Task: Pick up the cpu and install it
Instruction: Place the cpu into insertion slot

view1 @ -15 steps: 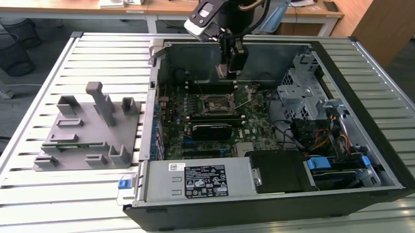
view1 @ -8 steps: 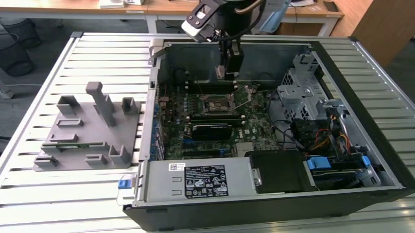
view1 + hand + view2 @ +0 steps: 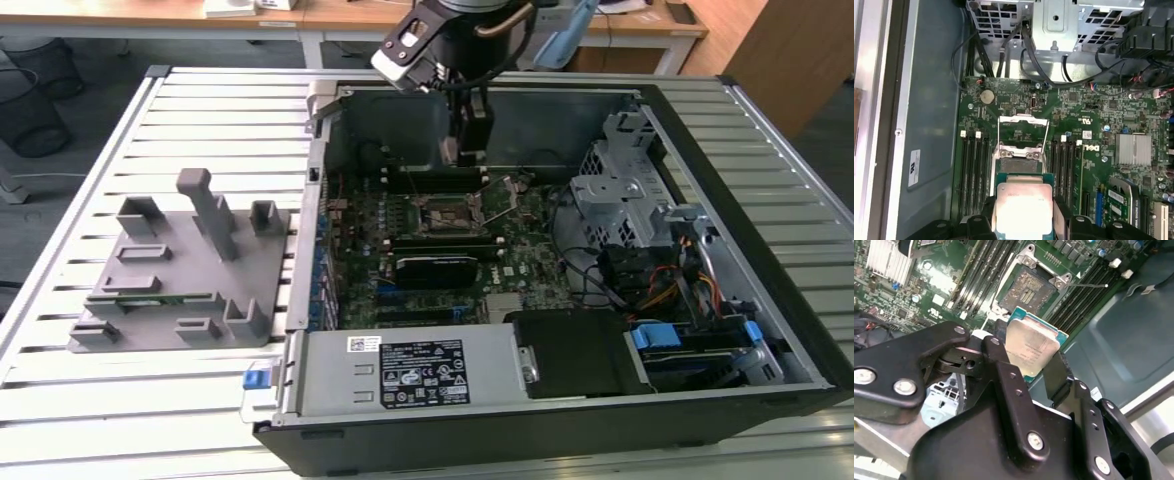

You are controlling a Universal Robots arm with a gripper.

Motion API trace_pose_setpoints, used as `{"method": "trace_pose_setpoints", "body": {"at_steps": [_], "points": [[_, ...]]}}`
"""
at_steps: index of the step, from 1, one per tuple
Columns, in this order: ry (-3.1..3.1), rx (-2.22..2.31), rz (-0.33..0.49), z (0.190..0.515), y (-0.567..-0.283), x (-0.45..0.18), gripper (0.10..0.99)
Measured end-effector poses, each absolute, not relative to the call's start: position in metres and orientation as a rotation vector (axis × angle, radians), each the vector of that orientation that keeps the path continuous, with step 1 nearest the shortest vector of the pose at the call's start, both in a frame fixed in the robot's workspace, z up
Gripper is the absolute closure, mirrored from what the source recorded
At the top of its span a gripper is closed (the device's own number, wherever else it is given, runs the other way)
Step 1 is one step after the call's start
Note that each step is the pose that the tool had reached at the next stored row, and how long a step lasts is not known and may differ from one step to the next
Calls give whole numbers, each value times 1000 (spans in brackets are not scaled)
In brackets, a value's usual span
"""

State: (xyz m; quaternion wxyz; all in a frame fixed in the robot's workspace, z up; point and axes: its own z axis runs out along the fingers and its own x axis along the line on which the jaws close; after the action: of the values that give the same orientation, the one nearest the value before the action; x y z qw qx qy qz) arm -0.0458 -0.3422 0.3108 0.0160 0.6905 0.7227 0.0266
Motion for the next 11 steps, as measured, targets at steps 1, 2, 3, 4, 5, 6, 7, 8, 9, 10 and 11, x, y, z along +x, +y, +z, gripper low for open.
{"method": "trace_pose_setpoints", "body": {"at_steps": [1, 2, 3, 4, 5, 6, 7, 8, 9, 10, 11], "points": [[2247, 2148, 83, 309, -342, -46, 549], [2246, 2149, 83, 307, -342, -46, 549], [2245, 2150, 83, 305, -342, -46, 549], [2245, 2150, 83, 303, -342, -46, 549], [2244, 2151, 83, 302, -342, -46, 549], [2244, 2151, 83, 300, -342, -46, 549], [2244, 2151, 83, 298, -342, -46, 549], [2244, 2151, 83, 296, -342, -46, 549], [2244, 2151, 83, 295, -342, -46, 549], [2244, 2151, 83, 294, -342, -46, 549], [2244, 2151, 83, 293, -342, -46, 549]]}}
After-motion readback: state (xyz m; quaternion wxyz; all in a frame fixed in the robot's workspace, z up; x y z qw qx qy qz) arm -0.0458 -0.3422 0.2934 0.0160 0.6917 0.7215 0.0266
